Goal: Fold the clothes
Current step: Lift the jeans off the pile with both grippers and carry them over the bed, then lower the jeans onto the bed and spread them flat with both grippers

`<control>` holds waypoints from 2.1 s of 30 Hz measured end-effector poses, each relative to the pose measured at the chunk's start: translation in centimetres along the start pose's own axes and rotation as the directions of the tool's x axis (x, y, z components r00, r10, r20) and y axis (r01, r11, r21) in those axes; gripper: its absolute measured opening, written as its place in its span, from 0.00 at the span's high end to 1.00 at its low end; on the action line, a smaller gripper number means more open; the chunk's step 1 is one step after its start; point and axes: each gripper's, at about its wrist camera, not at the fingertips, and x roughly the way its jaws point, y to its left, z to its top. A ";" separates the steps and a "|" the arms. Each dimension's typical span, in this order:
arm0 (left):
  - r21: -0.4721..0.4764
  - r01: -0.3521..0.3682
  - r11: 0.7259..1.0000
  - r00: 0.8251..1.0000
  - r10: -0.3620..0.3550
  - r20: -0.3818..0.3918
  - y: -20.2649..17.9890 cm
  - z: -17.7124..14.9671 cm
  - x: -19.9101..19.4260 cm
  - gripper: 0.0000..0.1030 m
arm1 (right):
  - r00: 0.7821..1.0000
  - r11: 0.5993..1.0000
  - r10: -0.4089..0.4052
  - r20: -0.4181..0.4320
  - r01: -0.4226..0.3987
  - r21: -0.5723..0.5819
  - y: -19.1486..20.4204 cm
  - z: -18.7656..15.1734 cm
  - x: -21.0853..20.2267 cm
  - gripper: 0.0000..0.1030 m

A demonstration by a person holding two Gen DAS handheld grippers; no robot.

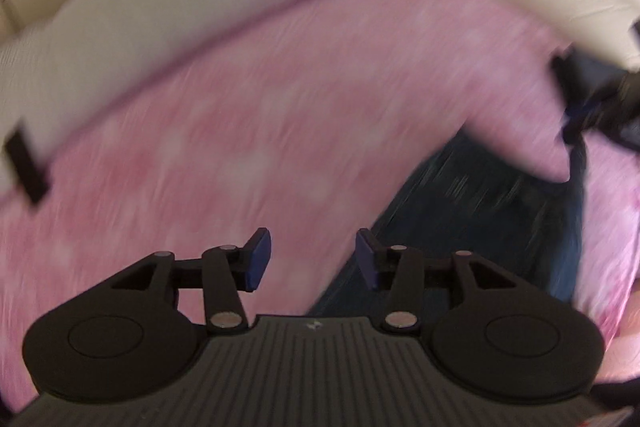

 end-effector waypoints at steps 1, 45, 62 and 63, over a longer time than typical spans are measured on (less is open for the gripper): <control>-0.013 -0.018 1.000 0.999 0.018 -0.032 1.1 -1.8 0.5 0.51 | 1.000 1.000 0.008 -0.009 -0.008 -0.012 0.0 0.5 0.8 0.35; 0.239 -0.088 0.967 0.993 0.103 -0.051 14.9 -2.4 0.2 0.95 | 0.954 0.978 -0.134 0.266 0.171 -0.120 -3.1 7.3 2.3 0.90; -0.120 0.173 0.978 0.979 -0.184 -0.089 1.9 -6.3 5.3 0.70 | 0.983 0.977 -0.037 0.178 0.073 -0.198 -0.5 5.4 6.3 0.52; -0.139 0.229 0.963 0.967 -0.242 -0.081 0.3 -6.9 5.1 0.68 | 0.987 0.972 -0.017 0.160 0.055 -0.230 0.5 5.0 6.7 0.50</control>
